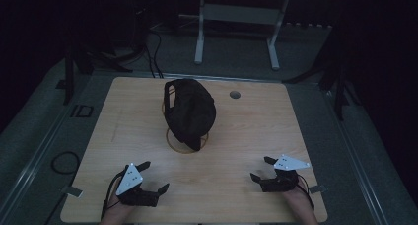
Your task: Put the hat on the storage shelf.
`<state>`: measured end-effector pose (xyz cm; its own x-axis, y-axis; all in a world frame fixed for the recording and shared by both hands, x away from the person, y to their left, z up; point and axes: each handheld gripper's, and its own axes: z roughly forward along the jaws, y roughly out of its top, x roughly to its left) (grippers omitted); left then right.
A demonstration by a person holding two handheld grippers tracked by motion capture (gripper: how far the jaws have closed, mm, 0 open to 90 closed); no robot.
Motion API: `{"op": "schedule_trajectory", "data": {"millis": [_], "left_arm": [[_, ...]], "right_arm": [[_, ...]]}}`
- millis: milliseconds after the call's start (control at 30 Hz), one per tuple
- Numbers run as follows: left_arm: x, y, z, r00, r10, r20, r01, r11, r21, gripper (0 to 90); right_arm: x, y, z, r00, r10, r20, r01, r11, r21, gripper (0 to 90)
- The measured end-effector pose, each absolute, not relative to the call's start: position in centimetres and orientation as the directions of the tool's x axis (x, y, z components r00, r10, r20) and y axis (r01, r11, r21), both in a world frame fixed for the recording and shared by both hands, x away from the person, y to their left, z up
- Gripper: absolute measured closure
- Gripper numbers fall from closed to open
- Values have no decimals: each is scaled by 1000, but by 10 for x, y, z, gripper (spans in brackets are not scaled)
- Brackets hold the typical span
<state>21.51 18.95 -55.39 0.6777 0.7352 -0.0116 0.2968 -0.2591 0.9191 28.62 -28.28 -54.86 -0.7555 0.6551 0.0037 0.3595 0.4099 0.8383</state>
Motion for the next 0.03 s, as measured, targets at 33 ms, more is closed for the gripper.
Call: {"op": "schedule_trajectory", "data": {"millis": [33], "left_arm": [[215, 190, -554, 678, 735, -11, 296, -259, 919, 21]], "right_arm": [[286, -283, -549, -756, 654, 2, 358, 411, 838, 139]]}}
